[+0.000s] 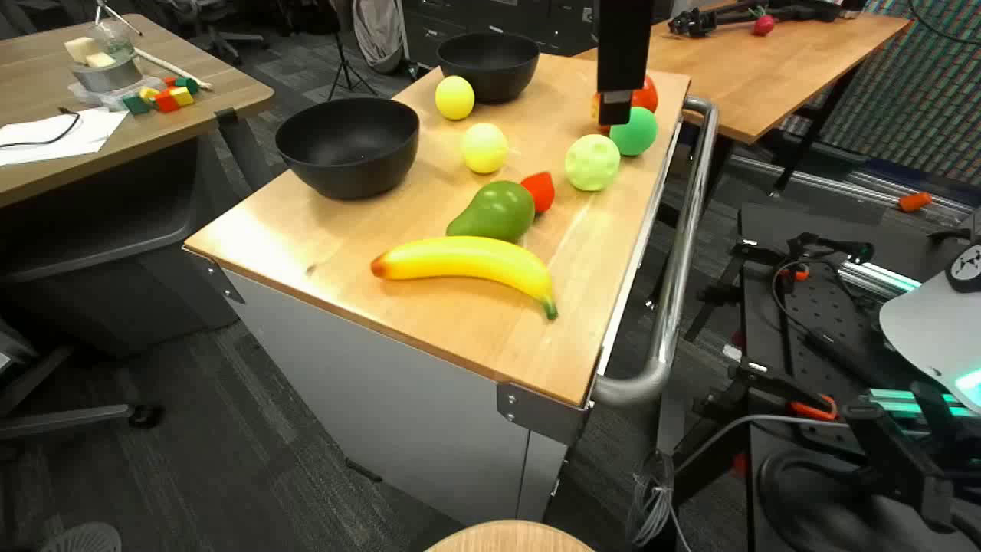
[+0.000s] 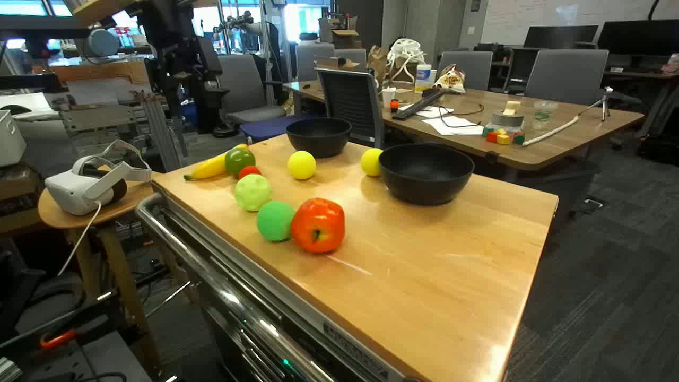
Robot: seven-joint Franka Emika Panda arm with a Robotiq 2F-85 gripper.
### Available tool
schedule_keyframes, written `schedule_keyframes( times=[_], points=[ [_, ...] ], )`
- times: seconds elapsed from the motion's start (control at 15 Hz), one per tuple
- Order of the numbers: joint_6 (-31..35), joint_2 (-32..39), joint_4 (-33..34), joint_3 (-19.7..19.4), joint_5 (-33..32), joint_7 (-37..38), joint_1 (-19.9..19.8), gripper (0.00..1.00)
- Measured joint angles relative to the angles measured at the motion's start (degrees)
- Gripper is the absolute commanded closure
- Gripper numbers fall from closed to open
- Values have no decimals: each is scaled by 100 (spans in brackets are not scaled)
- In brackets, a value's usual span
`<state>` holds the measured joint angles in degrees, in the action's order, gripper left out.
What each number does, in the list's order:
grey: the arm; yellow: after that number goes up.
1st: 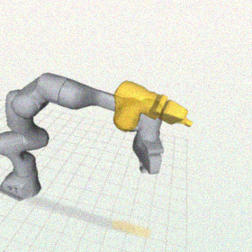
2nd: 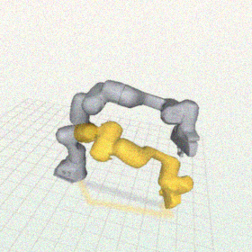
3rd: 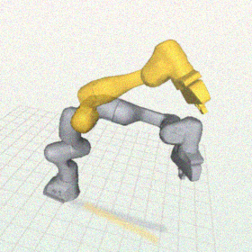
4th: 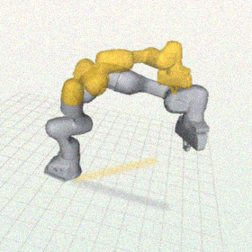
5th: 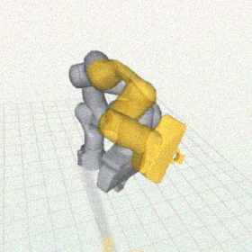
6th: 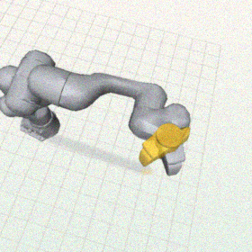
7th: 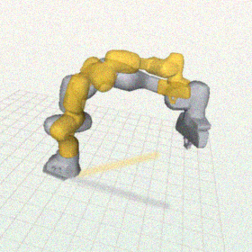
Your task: Pick up the fruit toys from the top of the cabinet and put them in the two black bowls.
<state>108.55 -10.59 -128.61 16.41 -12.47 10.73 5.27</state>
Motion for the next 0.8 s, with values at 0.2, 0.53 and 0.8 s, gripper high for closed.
schedule_keyframes(
  times=[0.2,0.53,0.8],
  points=[
    [2,-17,58,0,0,0,0,0],
    [2,-18,63,0,0,0,0,0],
    [1,-16,52,-151,0,0,27,0]
  ],
)
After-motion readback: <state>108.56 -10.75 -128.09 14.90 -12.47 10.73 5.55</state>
